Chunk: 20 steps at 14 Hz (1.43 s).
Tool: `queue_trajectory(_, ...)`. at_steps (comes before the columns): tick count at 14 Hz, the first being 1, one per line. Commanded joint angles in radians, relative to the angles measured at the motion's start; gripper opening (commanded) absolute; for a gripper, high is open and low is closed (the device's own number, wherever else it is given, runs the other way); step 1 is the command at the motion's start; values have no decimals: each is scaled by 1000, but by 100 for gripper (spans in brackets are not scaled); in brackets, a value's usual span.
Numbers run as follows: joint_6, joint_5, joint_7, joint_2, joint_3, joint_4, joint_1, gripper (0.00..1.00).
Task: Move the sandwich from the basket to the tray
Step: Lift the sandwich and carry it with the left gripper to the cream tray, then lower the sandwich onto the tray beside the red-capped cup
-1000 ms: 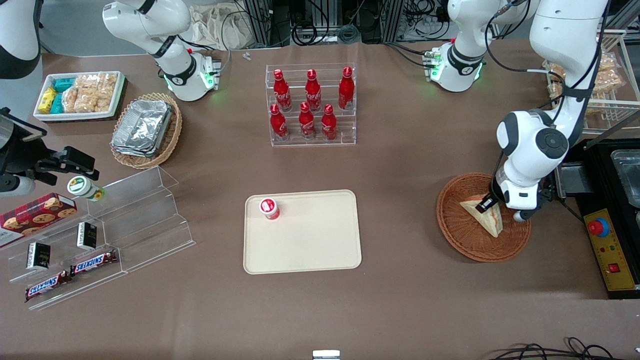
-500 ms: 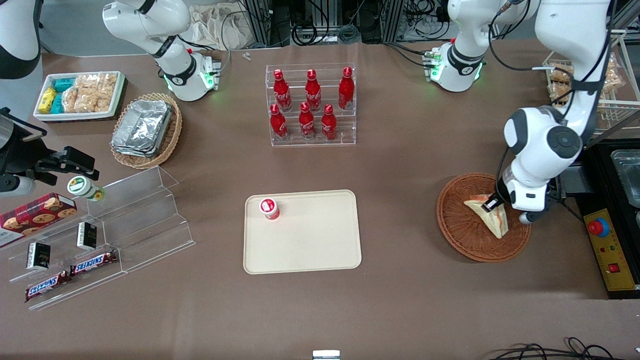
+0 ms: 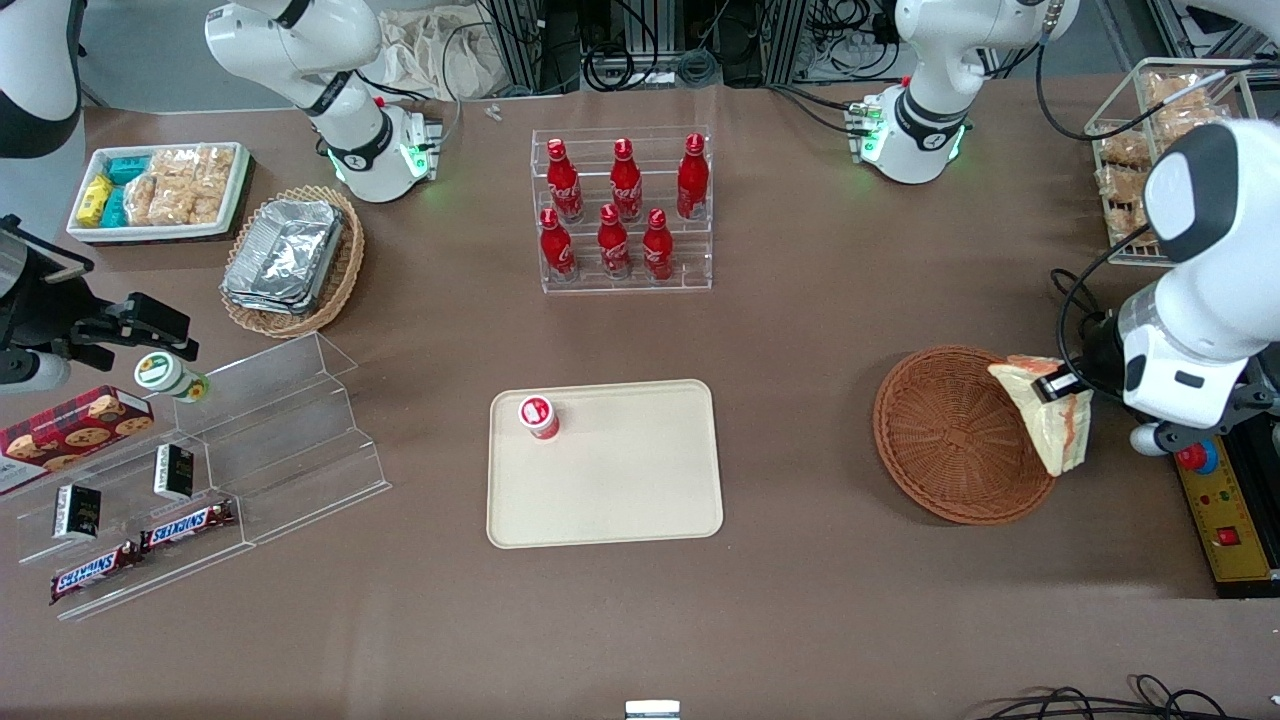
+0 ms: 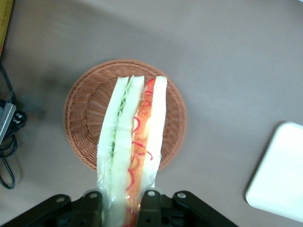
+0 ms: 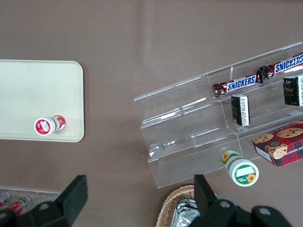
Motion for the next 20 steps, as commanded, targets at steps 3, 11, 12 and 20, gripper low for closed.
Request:
queue_trajectory(3, -66, 13, -3, 48, -59, 75, -191, 0)
queue_trajectory(11, 80, 11, -204, 457, -59, 336, -490, 0)
queue_trajectory(12, 157, 13, -205, 497, -58, 333, -516, 0)
queue_trajectory(20, 339, 96, -236, 632, -56, 322, -559, 0)
